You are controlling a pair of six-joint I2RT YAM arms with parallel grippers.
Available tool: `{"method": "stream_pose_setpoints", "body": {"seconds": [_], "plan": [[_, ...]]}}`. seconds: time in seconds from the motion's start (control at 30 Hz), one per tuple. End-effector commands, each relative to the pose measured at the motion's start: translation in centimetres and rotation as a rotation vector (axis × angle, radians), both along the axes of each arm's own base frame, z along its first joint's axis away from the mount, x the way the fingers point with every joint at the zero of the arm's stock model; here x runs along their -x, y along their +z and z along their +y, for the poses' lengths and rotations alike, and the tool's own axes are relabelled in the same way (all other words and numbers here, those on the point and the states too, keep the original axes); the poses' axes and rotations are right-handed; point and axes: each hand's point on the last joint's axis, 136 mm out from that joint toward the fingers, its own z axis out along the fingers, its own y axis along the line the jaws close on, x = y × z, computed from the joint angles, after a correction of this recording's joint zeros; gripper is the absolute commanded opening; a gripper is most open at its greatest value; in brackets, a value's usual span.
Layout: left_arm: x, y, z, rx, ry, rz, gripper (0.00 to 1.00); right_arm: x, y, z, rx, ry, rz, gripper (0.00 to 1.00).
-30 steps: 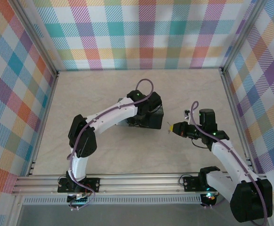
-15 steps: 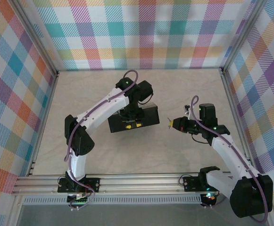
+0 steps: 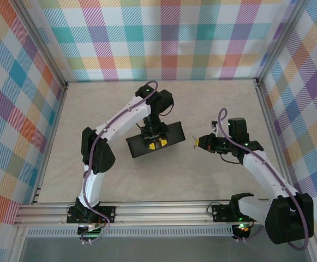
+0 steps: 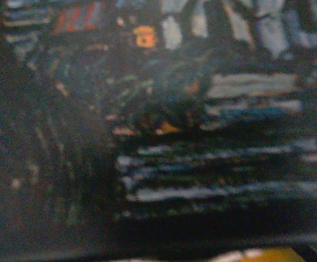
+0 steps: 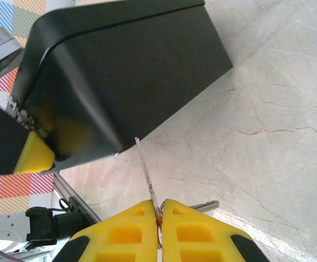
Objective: Unlock a padlock with a key
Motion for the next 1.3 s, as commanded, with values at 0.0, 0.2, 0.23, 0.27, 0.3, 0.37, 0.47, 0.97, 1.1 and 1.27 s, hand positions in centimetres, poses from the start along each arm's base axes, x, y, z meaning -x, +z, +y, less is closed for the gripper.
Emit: {"method": "stream_pose_setpoints", "body": {"seconds": [0.0,0.2,0.23,0.27,0.3,0.37,0.47,0.97,1.1,1.27], "plan": [[1.5,1.5,2.7,-0.06,-0.001,0.102,0.35,-0.1,1.4,0.6,-0.016,0.04,-0.044,0.09],[0.5,2.5,3.2,-0.03,0.014,0.063,0.19,-0.1,1.8,0.7,-0.016,0.041,-0.054,0.09],[0.7,2.5,3.3,-0.03,0.013,0.067,0.17,-0.1,1.8,0.7,-0.014,0.041,-0.053,0.09],[0.8,2.6,3.3,-0.028,0.011,0.065,0.16,-0.2,1.9,0.8,-0.014,0.039,-0.053,0.09],[0.9,2.8,3.5,-0.027,0.007,0.061,0.16,-0.1,1.9,0.8,-0.011,0.039,-0.052,0.09],[1.3,3.2,3.6,-0.018,0.006,0.059,0.15,-0.1,1.9,0.9,-0.008,0.041,-0.049,0.09],[2.3,3.8,3.8,0.0,-0.001,0.069,0.15,0.1,1.9,0.9,0.004,0.045,-0.043,0.09],[9.7,6.9,3.4,0.119,-0.046,0.163,0.18,1.1,2.6,1.2,0.045,0.051,-0.034,0.1],[10.4,6.8,3.6,0.126,-0.045,0.192,0.2,1.2,2.9,1.4,0.053,0.052,-0.043,0.1],[10.2,5.7,3.6,0.105,-0.07,0.212,0.26,1.4,2.7,1.5,0.061,0.05,-0.04,0.1]]}}
